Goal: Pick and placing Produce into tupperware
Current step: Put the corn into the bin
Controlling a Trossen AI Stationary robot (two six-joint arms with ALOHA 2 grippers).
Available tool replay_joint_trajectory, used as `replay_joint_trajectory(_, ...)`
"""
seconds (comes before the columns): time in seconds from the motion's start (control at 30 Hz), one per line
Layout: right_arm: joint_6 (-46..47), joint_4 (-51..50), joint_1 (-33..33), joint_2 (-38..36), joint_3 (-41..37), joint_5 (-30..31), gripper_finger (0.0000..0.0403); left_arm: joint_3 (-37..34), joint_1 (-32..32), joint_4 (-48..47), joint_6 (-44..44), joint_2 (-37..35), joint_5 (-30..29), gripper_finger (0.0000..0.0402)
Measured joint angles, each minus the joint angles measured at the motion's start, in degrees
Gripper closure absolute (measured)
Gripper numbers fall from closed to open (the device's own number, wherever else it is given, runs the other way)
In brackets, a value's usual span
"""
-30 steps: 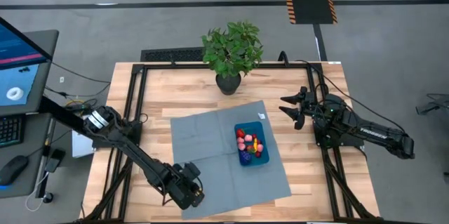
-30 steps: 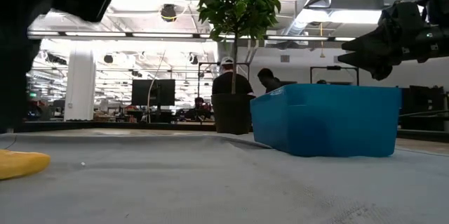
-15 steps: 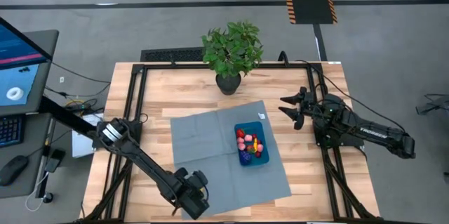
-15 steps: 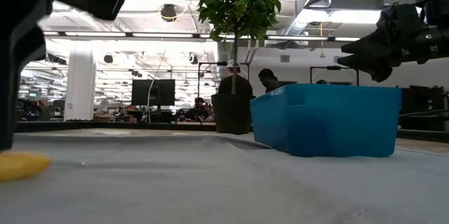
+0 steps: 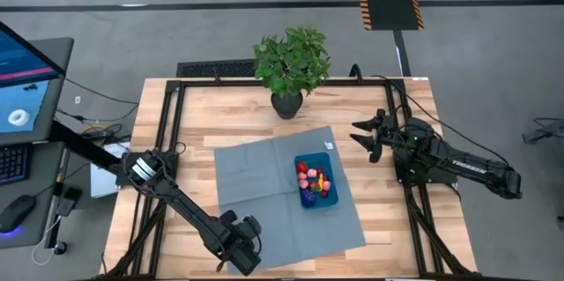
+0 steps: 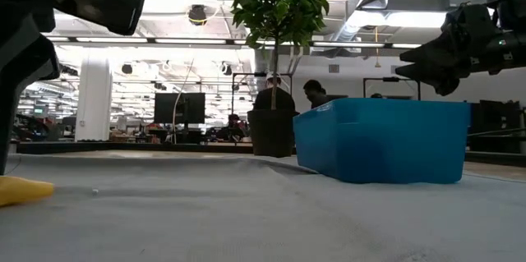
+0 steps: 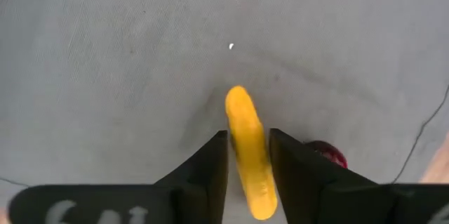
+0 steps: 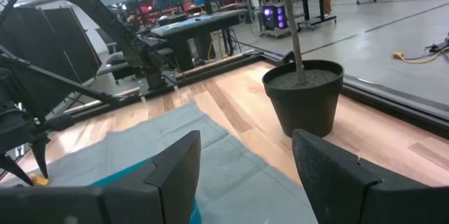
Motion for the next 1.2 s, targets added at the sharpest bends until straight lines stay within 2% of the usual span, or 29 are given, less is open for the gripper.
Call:
replay_joint_trajectory(0.17,0.00,0.00,0.00,0.00,0.00,0.00,0.0154,0.00,-0.02,0.04,2.37,0.00,-0.22,0.0363)
replay_joint_trajectory(0.3,0.00,0.00,0.01,0.00,0.00,0.00,0.0154,-0.02,-0.28,-0.16,5.81,-0.43,-3.61,0.0389)
replay_joint_trajectory(0.4,0.00,0.00,0.00,0.00,-0.01,0.00,0.0154,-0.02,-0.60,-0.51,7.64,-1.70,-8.95,0.0384)
replay_joint_trajectory(0.57,0.00,0.00,0.00,0.00,-0.02,0.00,0.0154,-0.02,-2.17,-3.92,10.18,-5.26,-23.11,0.0352)
replay_joint_trajectory(0.73,0.00,0.00,0.00,0.00,0.00,0.00,0.0154,-0.02,-3.59,-8.95,11.28,-9.59,-35.30,0.0362)
replay_joint_trajectory(0.93,0.00,0.00,0.01,0.00,0.00,0.00,0.0154,-0.06,-4.52,-15.33,9.76,-13.96,-42.78,0.0387)
replay_joint_trajectory(1.2,0.00,0.00,0.00,0.00,-0.01,0.00,0.0154,-0.07,-7.15,-21.61,7.41,-21.05,-52.51,0.0365)
